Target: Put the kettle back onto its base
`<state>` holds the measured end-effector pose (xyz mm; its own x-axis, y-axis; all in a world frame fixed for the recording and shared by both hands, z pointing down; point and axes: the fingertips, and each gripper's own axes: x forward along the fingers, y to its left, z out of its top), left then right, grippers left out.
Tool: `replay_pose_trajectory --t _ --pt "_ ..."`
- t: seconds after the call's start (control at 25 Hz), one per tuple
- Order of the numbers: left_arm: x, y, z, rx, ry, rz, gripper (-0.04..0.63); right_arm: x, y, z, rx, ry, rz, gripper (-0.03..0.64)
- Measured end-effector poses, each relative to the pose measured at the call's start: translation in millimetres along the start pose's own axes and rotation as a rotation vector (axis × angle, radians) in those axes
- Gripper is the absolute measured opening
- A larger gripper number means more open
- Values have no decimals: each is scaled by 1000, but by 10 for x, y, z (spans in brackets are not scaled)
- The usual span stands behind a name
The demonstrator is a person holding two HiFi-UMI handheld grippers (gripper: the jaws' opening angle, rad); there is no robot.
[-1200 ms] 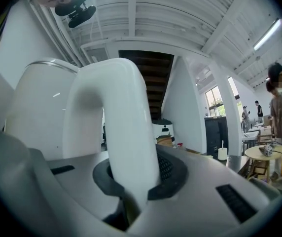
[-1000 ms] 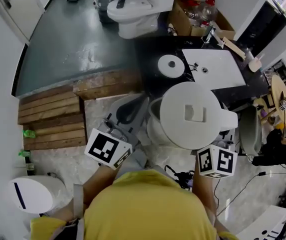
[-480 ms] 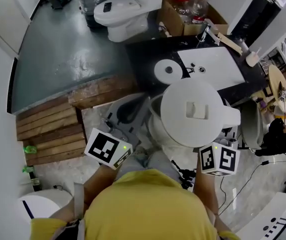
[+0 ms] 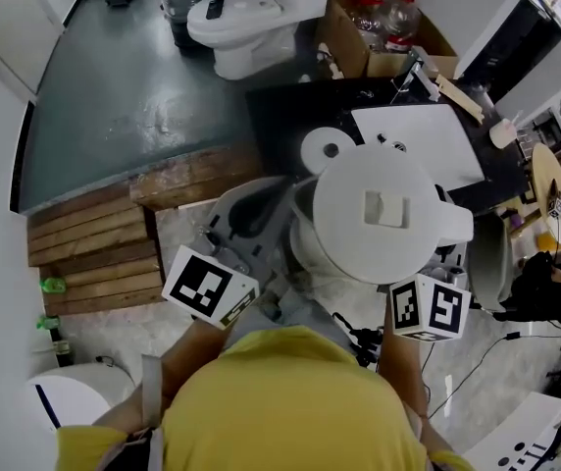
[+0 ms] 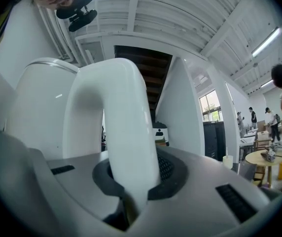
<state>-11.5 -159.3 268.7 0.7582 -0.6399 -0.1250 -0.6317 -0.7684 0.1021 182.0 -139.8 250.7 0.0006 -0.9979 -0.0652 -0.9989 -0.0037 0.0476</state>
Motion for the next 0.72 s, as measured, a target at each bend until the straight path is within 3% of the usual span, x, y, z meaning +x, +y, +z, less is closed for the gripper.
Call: replay_pose_trajectory --t 0.72 --pt "796 276 -147 18 -3 107 9 1019 -405 -157 3 -27 114 44"
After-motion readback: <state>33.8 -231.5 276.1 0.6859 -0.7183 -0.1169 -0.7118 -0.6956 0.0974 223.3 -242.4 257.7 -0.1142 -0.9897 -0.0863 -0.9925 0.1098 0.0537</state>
